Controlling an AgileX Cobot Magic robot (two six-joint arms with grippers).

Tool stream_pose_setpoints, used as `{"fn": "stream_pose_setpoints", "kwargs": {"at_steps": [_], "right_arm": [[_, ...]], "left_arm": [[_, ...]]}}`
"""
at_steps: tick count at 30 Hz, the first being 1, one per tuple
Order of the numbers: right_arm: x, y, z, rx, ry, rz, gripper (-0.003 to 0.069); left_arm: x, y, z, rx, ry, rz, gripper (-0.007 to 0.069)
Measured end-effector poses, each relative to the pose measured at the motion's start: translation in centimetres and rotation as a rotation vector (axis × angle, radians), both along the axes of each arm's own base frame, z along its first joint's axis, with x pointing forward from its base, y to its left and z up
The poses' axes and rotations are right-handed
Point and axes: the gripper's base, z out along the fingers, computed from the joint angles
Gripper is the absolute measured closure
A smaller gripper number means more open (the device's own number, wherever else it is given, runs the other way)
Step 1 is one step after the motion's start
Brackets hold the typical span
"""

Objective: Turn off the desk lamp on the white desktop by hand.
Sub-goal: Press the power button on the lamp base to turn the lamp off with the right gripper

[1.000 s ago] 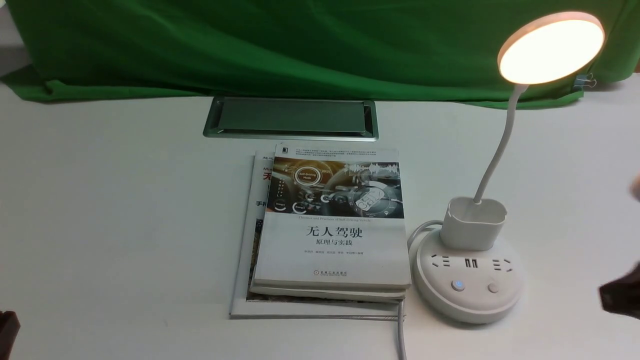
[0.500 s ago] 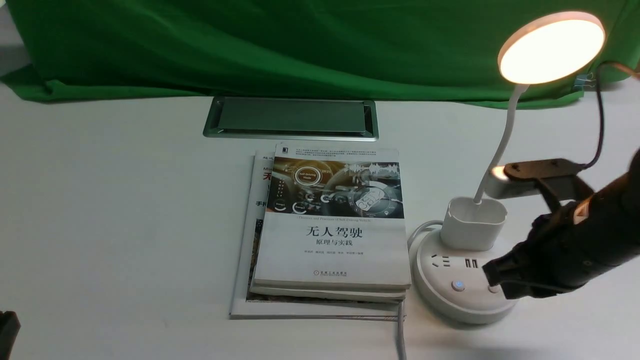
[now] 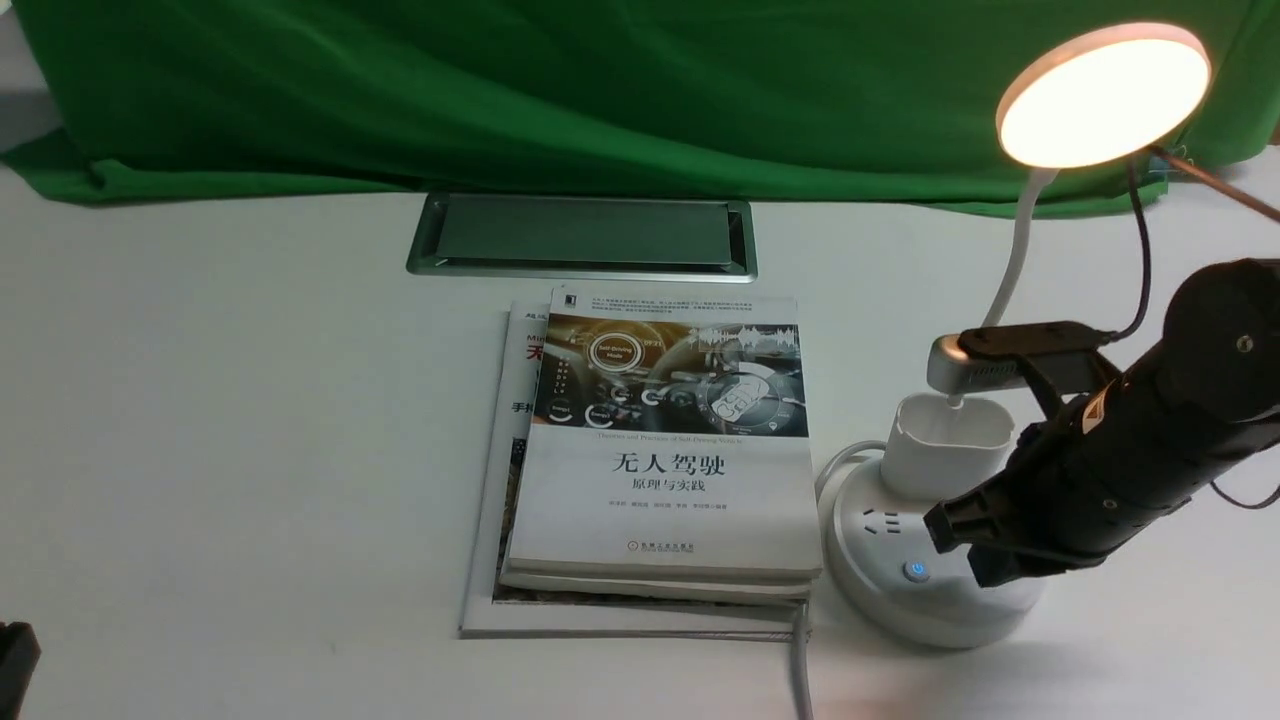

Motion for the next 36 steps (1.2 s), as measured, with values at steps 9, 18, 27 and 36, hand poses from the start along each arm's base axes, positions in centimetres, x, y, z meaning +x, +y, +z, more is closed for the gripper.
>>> {"fn": "stream_pose_setpoints", "kwargs": {"at_steps": [9,18,27,36], "right_arm": [[0.6,0.2,-1.2,-0.008,0.025,-0.003,0.0622],[0.5,-0.1,0.1,-0.007,-0.027,0.0,0.0623],[1.1,-0.5,-1.0,-0.022,-0.016,-0.015,0.0623],[1.5,-0.4,-1.3,-0.024,-0.009,-0.016,0.0623]], "left_arm": [[0.0,0.0,0.0,0.0,0.0,0.0,0.0605],[0.0,0.0,0.0,0.0,0.0,0.0,0.0605],[0.0,0.0,0.0,-0.001,0.0,0.0,0.0605],[0.0,0.0,0.0,-0.001,0.0,0.0,0.0605]]}}
